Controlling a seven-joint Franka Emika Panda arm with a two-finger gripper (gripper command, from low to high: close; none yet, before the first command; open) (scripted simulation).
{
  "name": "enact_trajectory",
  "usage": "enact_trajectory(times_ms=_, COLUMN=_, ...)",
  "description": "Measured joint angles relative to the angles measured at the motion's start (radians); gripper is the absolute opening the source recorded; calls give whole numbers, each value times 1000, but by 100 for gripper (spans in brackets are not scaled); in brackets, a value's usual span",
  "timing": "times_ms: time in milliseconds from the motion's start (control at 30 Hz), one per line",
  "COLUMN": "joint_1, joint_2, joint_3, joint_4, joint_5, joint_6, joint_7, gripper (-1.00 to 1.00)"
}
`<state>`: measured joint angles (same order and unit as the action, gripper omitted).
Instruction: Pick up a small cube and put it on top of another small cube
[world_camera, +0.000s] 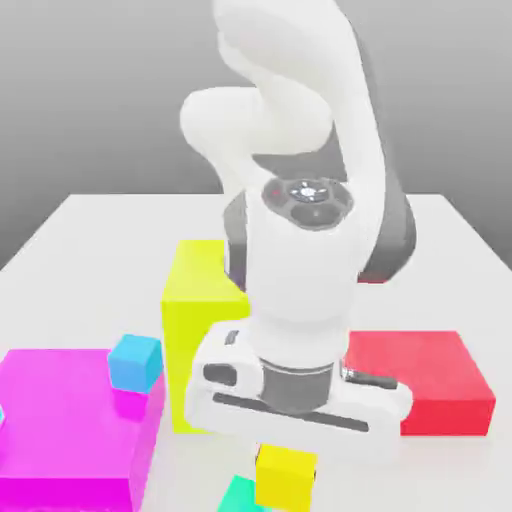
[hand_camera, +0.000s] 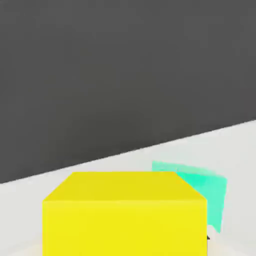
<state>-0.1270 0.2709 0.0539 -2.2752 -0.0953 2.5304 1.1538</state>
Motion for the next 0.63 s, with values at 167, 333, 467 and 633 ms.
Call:
enact_trajectory(times_ms=167, joint_1=-118, joint_2=-47, joint_3=-99, joint_4=56, joint_5=44, joint_6=-102, joint_7=-51, gripper=-100)
enact_trajectory(times_ms=333, joint_1=-236, joint_2=-98, joint_3=-194, joint_4=112, joint_5=103, joint_6=-202, joint_7=-112, gripper=-100)
enact_trajectory(times_ms=467, joint_1=-296, joint_2=-70, joint_3=-237, joint_4=120, joint_5=152, joint_6=-178, joint_7=-155, gripper=-100)
enact_trajectory(times_ms=633, joint_1=-299, joint_2=-23, joint_3=-239, joint_4=104, joint_5=169, joint_6=-117, joint_7=-167, gripper=100)
